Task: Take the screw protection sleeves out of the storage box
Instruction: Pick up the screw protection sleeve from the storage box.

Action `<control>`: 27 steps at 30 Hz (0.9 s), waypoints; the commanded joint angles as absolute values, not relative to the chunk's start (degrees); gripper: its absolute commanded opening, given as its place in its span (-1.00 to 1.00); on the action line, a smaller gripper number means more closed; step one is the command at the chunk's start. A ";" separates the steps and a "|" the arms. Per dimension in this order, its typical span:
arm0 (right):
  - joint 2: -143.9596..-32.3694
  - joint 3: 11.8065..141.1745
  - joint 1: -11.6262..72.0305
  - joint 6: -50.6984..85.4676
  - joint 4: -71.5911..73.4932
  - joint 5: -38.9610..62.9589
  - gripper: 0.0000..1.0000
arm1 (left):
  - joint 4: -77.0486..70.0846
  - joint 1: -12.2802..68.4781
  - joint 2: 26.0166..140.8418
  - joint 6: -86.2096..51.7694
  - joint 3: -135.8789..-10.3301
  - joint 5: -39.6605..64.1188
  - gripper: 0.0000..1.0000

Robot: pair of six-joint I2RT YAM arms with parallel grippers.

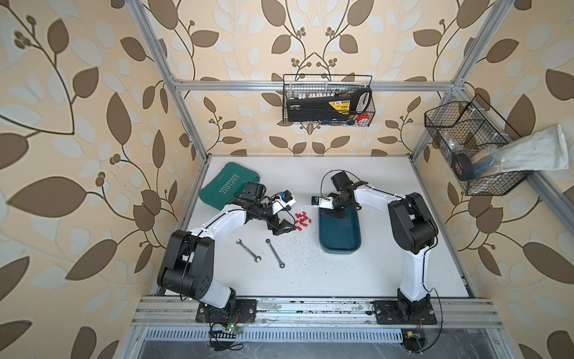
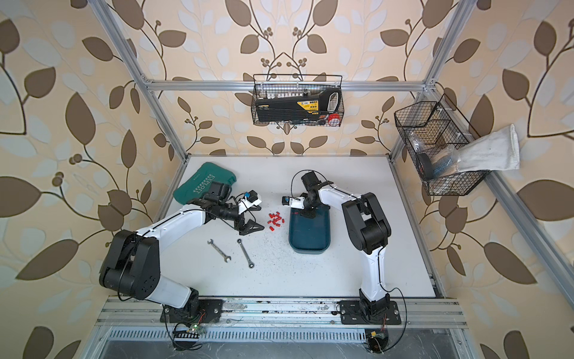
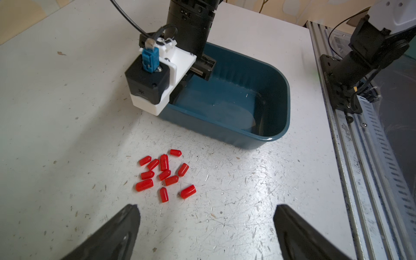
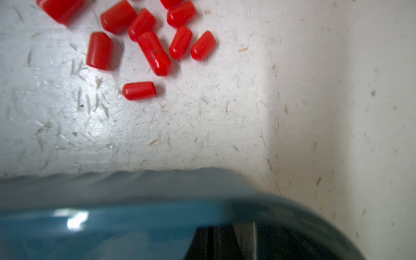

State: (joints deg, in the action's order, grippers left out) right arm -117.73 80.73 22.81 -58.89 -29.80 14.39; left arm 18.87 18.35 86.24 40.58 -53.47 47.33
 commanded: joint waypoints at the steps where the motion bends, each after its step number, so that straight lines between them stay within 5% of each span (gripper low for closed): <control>1: -116.72 80.86 22.85 -57.49 -33.82 14.69 -1.00 | 19.93 18.19 84.12 40.87 -55.19 47.13 0.96; 12: -112.79 79.19 22.16 -55.46 -35.90 16.66 -0.99 | 20.44 18.19 83.73 40.96 -55.55 46.98 0.96; 18: -114.60 80.03 22.10 -50.35 -34.44 17.25 -0.34 | 20.90 18.15 83.77 40.91 -55.58 46.85 0.96; 27: -117.31 79.90 22.14 -45.57 -32.14 17.77 -0.14 | 21.18 18.19 83.97 40.96 -55.90 46.76 0.96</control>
State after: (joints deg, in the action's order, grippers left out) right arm -115.68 80.25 22.26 -48.29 -32.69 16.12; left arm 19.70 18.35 85.91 40.60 -53.91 46.52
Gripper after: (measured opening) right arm 0.429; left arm 0.980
